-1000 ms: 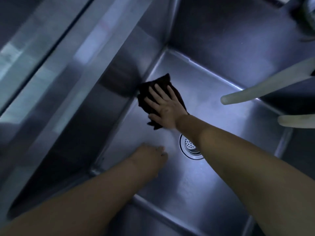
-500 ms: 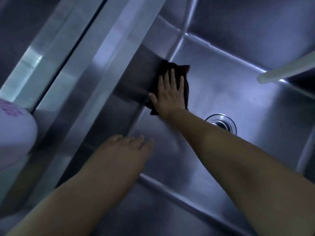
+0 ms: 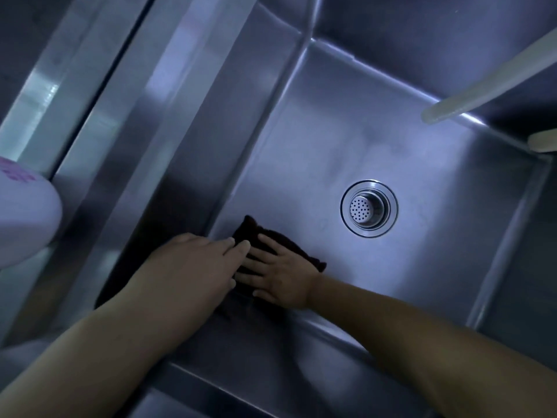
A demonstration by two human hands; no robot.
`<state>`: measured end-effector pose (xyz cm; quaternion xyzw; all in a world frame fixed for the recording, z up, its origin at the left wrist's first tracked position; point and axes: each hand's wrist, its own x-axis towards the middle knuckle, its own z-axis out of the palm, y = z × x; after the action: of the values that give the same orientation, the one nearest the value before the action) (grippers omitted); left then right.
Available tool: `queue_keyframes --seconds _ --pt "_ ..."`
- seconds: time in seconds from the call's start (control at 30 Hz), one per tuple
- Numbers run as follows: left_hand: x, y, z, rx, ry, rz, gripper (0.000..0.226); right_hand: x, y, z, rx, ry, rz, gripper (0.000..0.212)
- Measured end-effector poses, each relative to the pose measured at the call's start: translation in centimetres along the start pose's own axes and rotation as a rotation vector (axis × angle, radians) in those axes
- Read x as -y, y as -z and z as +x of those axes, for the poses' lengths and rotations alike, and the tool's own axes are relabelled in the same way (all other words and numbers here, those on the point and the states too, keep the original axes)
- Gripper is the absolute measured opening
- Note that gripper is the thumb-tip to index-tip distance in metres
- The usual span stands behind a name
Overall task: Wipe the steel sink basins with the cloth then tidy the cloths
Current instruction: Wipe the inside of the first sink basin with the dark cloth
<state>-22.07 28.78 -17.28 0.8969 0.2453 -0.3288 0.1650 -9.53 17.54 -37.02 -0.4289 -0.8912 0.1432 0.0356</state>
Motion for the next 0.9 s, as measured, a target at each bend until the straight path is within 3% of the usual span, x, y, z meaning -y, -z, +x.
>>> queue_keyframes --seconds 0.1,0.17,0.33,0.57,0.63,0.73,0.9 --pt "-0.7 -0.2 0.9 -0.126 -0.064 -0.012 0.076 -3.6 0.6 -2.5 0.018 0.006 -0.033 0.051" --pt "-0.8 -1.2 2.1 -0.232 -0.109 -0.002 0.071 -6.6 1.5 -3.3 -0.019 -0.077 -0.059 0.053" --pt "-2.4 -1.2 4.8 -0.319 -0.134 -0.046 0.051 -14.3 4.1 -2.6 -0.065 -0.371 -0.143 0.057" --pt "-2.2 -1.0 5.7 -0.223 0.022 -0.082 0.049 -21.6 7.2 -1.6 -0.054 -1.019 -0.113 0.066" --pt "-2.4 -0.8 5.7 -0.207 0.057 -0.077 0.050 -21.4 7.1 -1.1 -0.074 -1.122 -0.053 0.066" --pt "-2.7 -1.1 5.9 -0.229 0.027 -0.058 0.044 -18.4 6.2 -1.1 -0.042 -1.112 -0.092 0.066" --pt "-3.3 -1.3 5.7 -0.150 0.019 -0.056 0.059 -8.6 2.9 -3.2 -0.052 -0.693 -0.107 0.066"
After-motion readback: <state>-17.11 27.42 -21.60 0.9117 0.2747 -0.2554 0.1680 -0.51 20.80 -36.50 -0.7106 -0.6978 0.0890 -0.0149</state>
